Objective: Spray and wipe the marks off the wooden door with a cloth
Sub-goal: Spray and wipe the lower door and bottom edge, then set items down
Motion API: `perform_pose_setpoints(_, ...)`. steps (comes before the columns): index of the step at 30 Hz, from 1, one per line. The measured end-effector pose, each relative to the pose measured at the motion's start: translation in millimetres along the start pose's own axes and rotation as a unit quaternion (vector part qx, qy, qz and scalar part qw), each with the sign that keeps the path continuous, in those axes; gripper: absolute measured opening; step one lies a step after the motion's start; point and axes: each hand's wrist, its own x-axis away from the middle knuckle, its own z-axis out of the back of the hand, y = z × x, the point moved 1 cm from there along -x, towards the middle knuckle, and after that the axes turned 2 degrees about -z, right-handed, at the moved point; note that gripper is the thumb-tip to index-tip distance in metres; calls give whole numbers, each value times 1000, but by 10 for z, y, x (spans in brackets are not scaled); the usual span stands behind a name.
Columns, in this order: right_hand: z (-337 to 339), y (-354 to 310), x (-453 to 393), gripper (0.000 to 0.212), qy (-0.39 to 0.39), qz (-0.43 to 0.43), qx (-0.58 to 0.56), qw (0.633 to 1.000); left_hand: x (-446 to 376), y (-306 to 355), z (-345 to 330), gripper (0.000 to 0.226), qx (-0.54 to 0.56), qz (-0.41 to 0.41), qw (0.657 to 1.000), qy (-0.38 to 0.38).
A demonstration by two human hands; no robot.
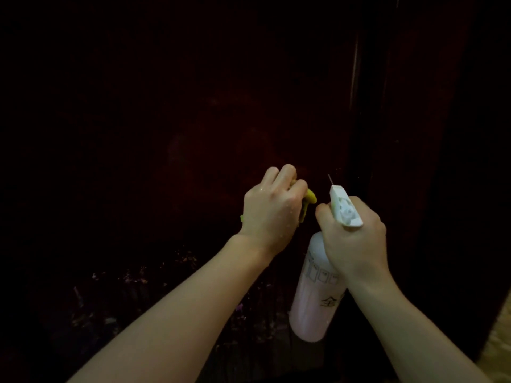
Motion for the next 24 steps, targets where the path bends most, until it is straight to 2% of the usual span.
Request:
perform_pose_setpoints(3, 38, 9, 0, 30, 17, -12, -1, 1000, -95, 31, -18, 7, 6, -8, 1000, 3)
perform_pose_setpoints(7, 94, 3, -23, 21, -3, -34, -15, 999, -352, 88, -46, 2, -2, -30, 999, 26)
perform_pose_setpoints(12, 113, 31, -18, 21, -12, -33, 41, 999, -547, 212, -123, 3, -14, -70, 997, 34)
perform_pose_setpoints(15, 128, 83, -6, 24, -15, -41, 46, 998, -193, 197, -172, 6, -22, -154, 988, 2)
perform_pose_setpoints(18, 87, 94, 48, 24, -59, -44, 53, 996, 391, 32, -162, 3, -19, -217, 975, -47)
perform_pose_setpoints(21, 8, 80, 111, 15, -135, -51, 55, 988, 708, -111, -84, 6, -32, -168, 981, -93)
perform_pose_setpoints(24, -61, 55, 136, 5, -194, -58, 19, 979, 702, -216, 86, 11, -1, -3, 1000, -27)
